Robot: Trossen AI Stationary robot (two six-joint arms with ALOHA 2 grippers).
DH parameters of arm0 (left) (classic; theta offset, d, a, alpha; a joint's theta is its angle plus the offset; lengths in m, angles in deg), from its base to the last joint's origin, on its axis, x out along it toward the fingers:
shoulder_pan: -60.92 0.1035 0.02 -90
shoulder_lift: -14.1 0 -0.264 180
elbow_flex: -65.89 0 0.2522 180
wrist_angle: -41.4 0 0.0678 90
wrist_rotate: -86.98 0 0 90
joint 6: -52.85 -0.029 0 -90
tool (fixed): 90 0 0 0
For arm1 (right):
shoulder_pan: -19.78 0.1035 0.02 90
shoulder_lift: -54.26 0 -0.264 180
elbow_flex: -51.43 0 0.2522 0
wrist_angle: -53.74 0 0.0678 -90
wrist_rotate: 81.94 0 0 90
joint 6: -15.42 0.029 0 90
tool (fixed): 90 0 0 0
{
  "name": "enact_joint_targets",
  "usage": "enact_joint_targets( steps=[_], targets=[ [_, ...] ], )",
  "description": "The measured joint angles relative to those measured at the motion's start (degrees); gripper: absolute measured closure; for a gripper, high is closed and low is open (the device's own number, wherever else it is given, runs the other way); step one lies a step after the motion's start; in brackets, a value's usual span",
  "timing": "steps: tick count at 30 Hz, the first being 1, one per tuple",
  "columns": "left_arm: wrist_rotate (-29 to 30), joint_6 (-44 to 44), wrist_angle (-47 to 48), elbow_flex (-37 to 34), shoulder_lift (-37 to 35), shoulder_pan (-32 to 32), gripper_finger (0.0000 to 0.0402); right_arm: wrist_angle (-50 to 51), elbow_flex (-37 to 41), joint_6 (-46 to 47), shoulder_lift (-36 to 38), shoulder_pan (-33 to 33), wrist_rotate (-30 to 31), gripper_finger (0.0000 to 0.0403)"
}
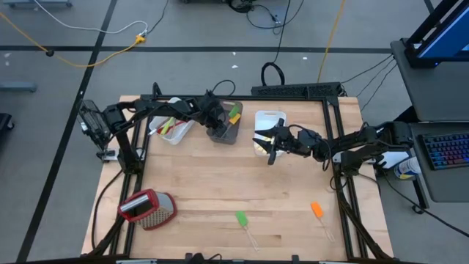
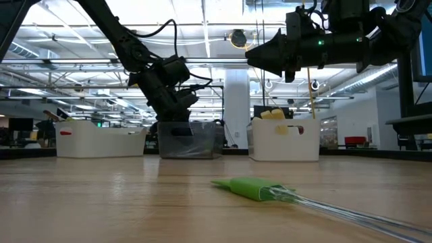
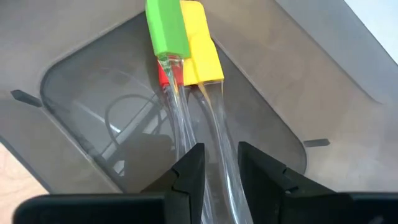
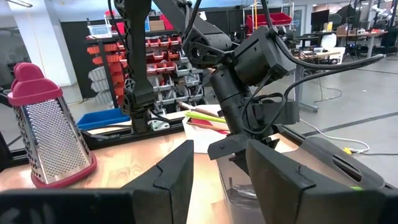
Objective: Pick & Place Kitchen Items
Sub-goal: Put the orange spatula into the black bin
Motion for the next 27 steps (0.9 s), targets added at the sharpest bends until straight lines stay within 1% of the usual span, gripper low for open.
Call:
enact_joint_targets(
  steps=[6, 11, 15, 19, 24, 27],
  targets=[
    [0.11, 0.02, -0.10, -0.01, -0.14, 0.00, 0.0300, 0.23, 0.00, 0.04, 0.00, 0.00, 0.00, 0.0261],
    [0.11, 0.72, 0.45, -0.02, -1.90, 0.02, 0.0300, 3.40, 0.00, -1.07, 0.00, 0.00, -0.02, 0.0256],
    [0.11, 0.70, 0.64, -0.02, -4.93, 0.02, 0.0300, 5.71, 0.00, -2.06, 0.00, 0.05, -0.04, 0.0234],
    [0.11, 0.78, 0.63, -0.02, -8.63, -0.59, 0.0300, 6.47, 0.00, -5.68, 0.00, 0.65, -0.12, 0.0205],
    [0.13, 0.01, 0.32, -0.02, -11.44, -2.68, 0.0300, 8.27, 0.00, -9.82, 1.10, 4.26, -0.08, 0.0188],
    [0.29, -0.02, -0.72, -0.02, -11.63, -4.00, 0.0300, 12.55, -0.04, -9.88, 2.95, 7.23, 1.74, 0.0189]
  ],
)
